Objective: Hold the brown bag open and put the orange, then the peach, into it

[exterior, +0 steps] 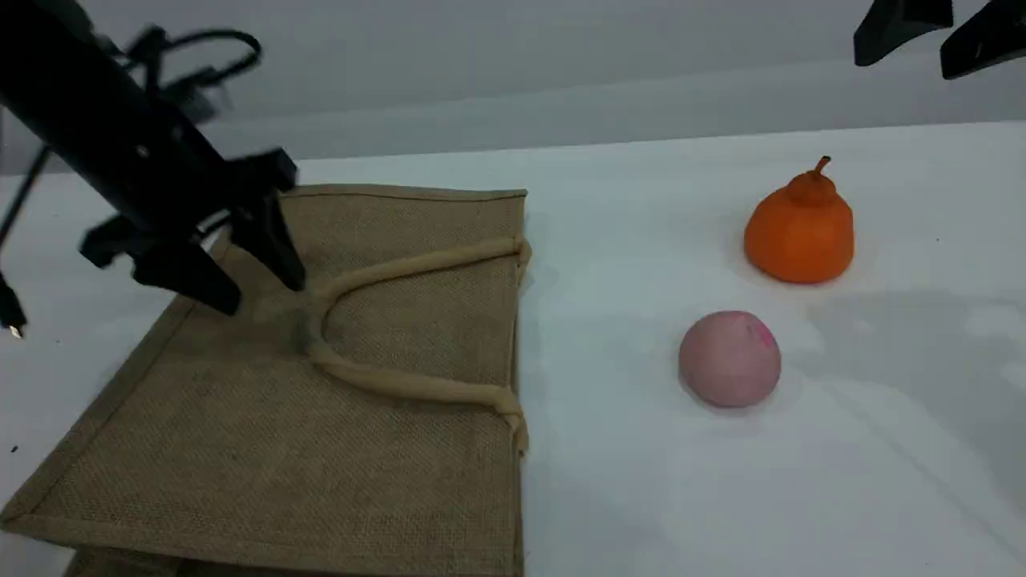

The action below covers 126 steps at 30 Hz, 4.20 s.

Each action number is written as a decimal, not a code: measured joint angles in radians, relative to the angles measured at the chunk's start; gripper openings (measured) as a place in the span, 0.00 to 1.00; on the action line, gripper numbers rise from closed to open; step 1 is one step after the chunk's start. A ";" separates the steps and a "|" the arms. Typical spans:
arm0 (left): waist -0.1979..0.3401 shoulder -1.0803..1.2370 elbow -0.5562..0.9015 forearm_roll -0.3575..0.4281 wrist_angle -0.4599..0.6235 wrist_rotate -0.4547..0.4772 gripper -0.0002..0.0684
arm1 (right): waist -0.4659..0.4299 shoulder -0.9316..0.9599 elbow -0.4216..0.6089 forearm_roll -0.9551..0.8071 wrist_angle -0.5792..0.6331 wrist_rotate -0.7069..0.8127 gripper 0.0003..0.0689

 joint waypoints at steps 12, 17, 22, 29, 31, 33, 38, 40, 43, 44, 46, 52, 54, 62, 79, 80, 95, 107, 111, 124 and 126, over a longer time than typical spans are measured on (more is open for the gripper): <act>-0.041 0.097 -0.017 -0.004 -0.066 0.019 0.67 | 0.000 -0.001 0.000 0.000 0.000 0.000 0.62; -0.041 0.133 -0.018 -0.011 -0.086 0.016 0.65 | 0.000 -0.001 0.000 0.000 0.000 0.000 0.62; -0.041 0.138 -0.018 -0.009 -0.086 0.016 0.49 | 0.000 -0.001 0.000 0.000 0.000 0.000 0.62; -0.042 0.124 -0.033 -0.027 -0.068 0.021 0.12 | 0.000 -0.001 0.000 0.016 -0.001 0.000 0.62; -0.042 0.106 -0.059 -0.022 -0.037 0.033 0.12 | 0.000 -0.001 0.000 0.032 0.007 0.000 0.62; -0.041 0.075 -0.097 -0.022 0.002 0.066 0.12 | 0.000 -0.001 0.000 0.032 0.033 -0.002 0.62; -0.041 -0.011 -0.236 -0.023 0.207 0.145 0.12 | 0.008 -0.001 0.000 0.031 0.055 -0.027 0.62; -0.041 -0.048 -0.301 -0.025 0.299 0.162 0.12 | 0.011 -0.001 0.000 0.032 0.049 -0.038 0.62; -0.041 -0.094 -0.401 -0.028 0.438 0.183 0.12 | 0.021 -0.001 0.000 0.035 0.027 -0.053 0.62; -0.041 -0.106 -0.434 -0.034 0.484 0.191 0.12 | 0.021 -0.001 0.000 0.035 0.025 -0.061 0.62; -0.041 -0.129 -0.493 -0.051 0.550 0.219 0.12 | 0.026 0.004 0.000 0.035 0.002 -0.083 0.62; -0.041 -0.217 -0.535 -0.087 0.579 0.290 0.12 | 0.030 0.027 0.000 0.035 -0.035 -0.148 0.62; -0.041 -0.256 -0.535 -0.096 0.580 0.311 0.12 | 0.030 0.050 0.000 0.035 -0.056 -0.155 0.62; -0.041 -0.369 -0.534 -0.109 0.580 0.347 0.12 | 0.030 0.147 0.000 0.034 -0.205 -0.157 0.62; -0.041 -0.366 -0.532 -0.107 0.575 0.285 0.12 | 0.030 0.340 -0.027 0.004 -0.490 -0.166 0.61; -0.041 -0.366 -0.532 -0.107 0.575 0.285 0.12 | 0.030 0.350 -0.035 -0.006 -0.480 -0.166 0.60; -0.041 -0.366 -0.532 -0.108 0.574 0.279 0.12 | 0.030 0.486 -0.204 -0.008 -0.314 -0.168 0.54; -0.041 -0.366 -0.532 -0.108 0.574 0.261 0.12 | 0.030 0.610 -0.240 -0.008 -0.323 -0.167 0.52; -0.041 -0.366 -0.532 -0.108 0.574 0.259 0.12 | 0.030 0.611 -0.240 -0.008 -0.320 -0.171 0.38; -0.041 -0.366 -0.532 -0.108 0.575 0.258 0.12 | 0.029 0.499 -0.237 -0.055 -0.156 -0.219 0.05; -0.041 -0.366 -0.532 -0.108 0.575 0.258 0.12 | 0.029 0.441 -0.237 -0.066 -0.098 -0.219 0.05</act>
